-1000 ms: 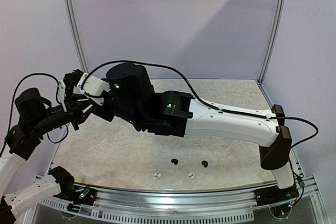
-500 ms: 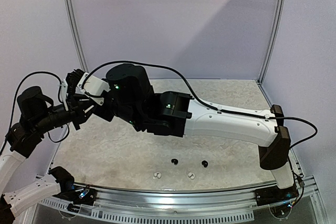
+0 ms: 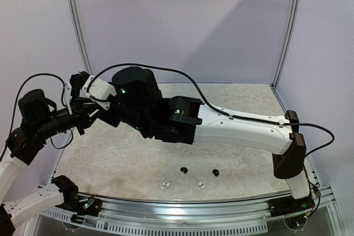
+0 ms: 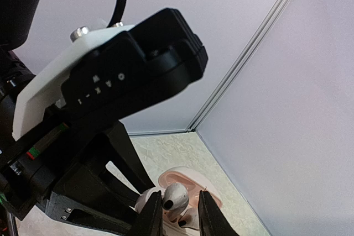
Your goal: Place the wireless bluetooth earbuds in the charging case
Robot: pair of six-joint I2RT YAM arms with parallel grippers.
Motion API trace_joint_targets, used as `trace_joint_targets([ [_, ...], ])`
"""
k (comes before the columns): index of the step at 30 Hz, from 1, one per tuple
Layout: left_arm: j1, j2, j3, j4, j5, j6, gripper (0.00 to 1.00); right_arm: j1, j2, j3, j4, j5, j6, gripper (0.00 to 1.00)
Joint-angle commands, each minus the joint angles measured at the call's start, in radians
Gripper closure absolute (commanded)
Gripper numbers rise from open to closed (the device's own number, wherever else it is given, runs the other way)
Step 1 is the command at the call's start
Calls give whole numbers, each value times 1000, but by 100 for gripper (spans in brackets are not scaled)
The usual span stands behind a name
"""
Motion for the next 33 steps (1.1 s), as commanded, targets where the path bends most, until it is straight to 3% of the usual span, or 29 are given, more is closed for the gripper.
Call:
trace_joint_targets([
  [1,-13,-6,56,91,30,-3,100,-16,43,-10,-83,-5,21,76],
  [33,-13,0,57,103,22,-9,100,-25,52,-17,-88,-26,46,69],
])
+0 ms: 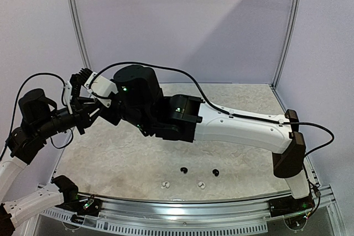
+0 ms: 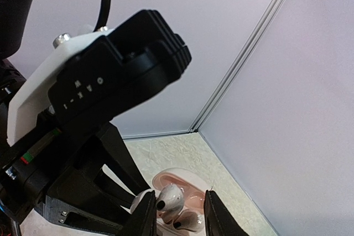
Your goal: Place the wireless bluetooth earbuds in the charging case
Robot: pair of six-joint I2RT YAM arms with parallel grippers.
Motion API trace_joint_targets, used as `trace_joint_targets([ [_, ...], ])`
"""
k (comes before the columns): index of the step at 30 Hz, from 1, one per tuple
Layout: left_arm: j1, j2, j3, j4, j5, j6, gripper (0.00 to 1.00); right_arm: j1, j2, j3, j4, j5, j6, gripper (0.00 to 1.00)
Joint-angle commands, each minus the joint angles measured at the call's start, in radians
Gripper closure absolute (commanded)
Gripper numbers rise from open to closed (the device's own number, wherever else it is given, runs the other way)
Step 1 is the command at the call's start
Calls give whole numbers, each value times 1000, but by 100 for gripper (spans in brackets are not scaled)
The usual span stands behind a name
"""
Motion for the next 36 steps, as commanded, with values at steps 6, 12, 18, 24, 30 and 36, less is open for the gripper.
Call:
trace_joint_targets([
  [6,-13,-6,54,111,26,-20,100,-13,51,-18,-98,-32,22,66],
  [12,-13,-4,57,113,29,-19,100,-13,55,-18,-73,-56,53,66],
  [18,-13,-4,59,107,14,-23,100,-13,57,-18,-94,-39,66,66],
  [24,-13,-6,57,108,31,-25,100,-18,38,-43,-80,-19,73,67],
  [30,-13,-1,54,96,31,-34,100,-19,32,-39,-71,-29,73,65],
  [36,-13,0,31,70,36,-31,100,-18,12,-38,-67,-39,72,64],
])
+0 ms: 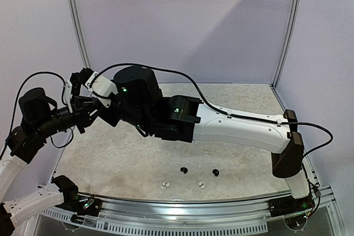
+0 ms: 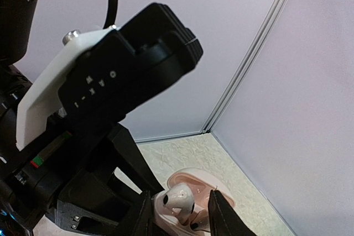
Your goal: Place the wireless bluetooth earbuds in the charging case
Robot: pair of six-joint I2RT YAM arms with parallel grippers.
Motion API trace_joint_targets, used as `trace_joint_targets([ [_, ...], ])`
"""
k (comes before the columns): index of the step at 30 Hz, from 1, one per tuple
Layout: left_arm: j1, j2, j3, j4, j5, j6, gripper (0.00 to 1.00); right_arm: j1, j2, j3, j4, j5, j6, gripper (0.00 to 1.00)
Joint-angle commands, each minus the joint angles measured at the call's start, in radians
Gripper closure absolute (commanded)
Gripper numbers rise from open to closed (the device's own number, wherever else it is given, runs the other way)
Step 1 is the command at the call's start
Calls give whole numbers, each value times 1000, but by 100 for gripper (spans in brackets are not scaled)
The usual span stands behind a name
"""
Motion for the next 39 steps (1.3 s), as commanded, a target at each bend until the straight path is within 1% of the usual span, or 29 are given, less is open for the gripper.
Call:
trace_joint_targets([
  [1,-13,-11,18,70,39,-7,100,-13,0,-34,-81,0,4,63],
  [9,-13,0,6,65,44,-16,100,-12,-26,-35,-82,-5,-8,61],
  [15,-13,13,9,47,34,-23,100,-11,-34,-34,-80,-17,-9,57],
  [25,-13,28,6,46,34,-47,100,-10,-58,-35,-99,-47,-10,56],
  [39,-13,45,0,36,44,-44,100,-10,-83,-36,-82,-106,-7,56],
])
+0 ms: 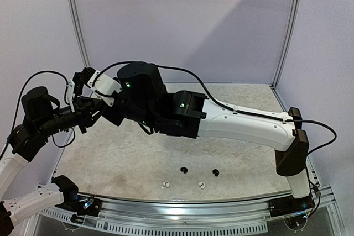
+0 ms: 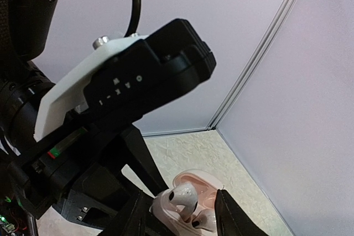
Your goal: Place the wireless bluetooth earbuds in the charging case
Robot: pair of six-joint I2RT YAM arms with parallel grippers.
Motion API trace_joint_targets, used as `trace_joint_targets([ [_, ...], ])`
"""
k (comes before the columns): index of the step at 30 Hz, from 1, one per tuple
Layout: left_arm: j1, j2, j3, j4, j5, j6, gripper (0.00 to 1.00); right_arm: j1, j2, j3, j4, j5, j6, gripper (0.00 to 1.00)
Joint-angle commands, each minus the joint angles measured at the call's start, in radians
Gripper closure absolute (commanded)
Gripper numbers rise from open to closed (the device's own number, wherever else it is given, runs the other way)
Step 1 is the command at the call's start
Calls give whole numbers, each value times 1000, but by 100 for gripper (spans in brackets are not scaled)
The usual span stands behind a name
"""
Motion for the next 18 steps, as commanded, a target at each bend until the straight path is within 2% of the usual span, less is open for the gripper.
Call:
trace_joint_targets([
  [1,-13,9,-1,32,18,-2,100,-3,-47,-18,-32,-56,-2,56],
  [11,-13,14,-16,23,95,33,100,-11,-120,-21,-165,-70,-6,55],
  [18,-13,34,-12,-23,344,159,100,-37,-213,-36,-358,-336,-25,52],
])
